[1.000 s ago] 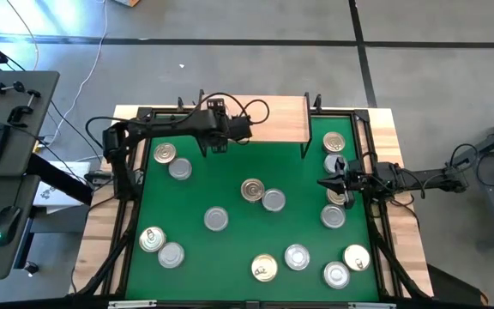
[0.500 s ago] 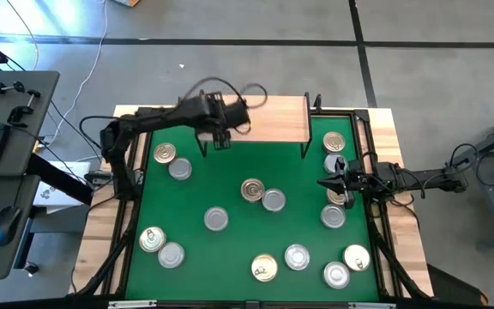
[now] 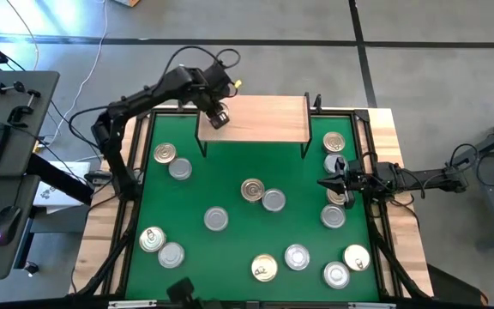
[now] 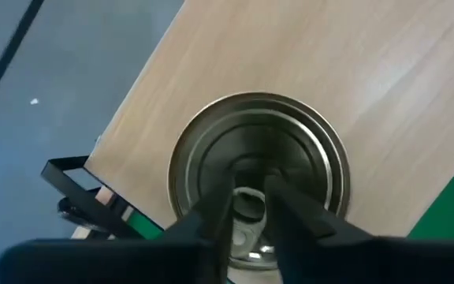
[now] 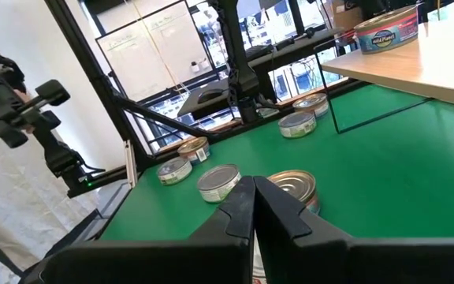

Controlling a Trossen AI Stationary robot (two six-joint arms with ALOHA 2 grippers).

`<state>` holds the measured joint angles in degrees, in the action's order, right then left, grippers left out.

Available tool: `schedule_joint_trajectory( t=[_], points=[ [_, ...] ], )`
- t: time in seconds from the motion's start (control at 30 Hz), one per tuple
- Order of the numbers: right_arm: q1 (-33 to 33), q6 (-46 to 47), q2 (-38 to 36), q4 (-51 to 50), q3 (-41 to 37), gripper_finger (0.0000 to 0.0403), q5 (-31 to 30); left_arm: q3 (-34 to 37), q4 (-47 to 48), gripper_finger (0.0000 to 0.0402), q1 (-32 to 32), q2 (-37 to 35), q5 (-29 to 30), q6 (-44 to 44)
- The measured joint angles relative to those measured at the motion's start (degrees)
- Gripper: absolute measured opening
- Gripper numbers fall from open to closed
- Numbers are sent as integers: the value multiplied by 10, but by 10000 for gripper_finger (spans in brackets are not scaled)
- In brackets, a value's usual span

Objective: Stack canned seafood by type on shelf
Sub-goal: Put the blue tuna can on the shelf

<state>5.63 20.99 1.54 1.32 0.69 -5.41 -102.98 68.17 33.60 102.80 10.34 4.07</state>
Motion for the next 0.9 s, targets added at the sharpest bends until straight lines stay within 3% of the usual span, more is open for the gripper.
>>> schedule_joint_trajectory(
  t=[0.17,0.47,0.9],
  points=[
    [0,0,0,0,0,0,0,0,-8,5,12,0,-28,1],
    [0,0,0,0,0,0,0,-1,-9,1,16,26,-51,-1],
    [0,11,0,0,0,0,0,-2,-11,0,32,37,24,9]
  ],
)
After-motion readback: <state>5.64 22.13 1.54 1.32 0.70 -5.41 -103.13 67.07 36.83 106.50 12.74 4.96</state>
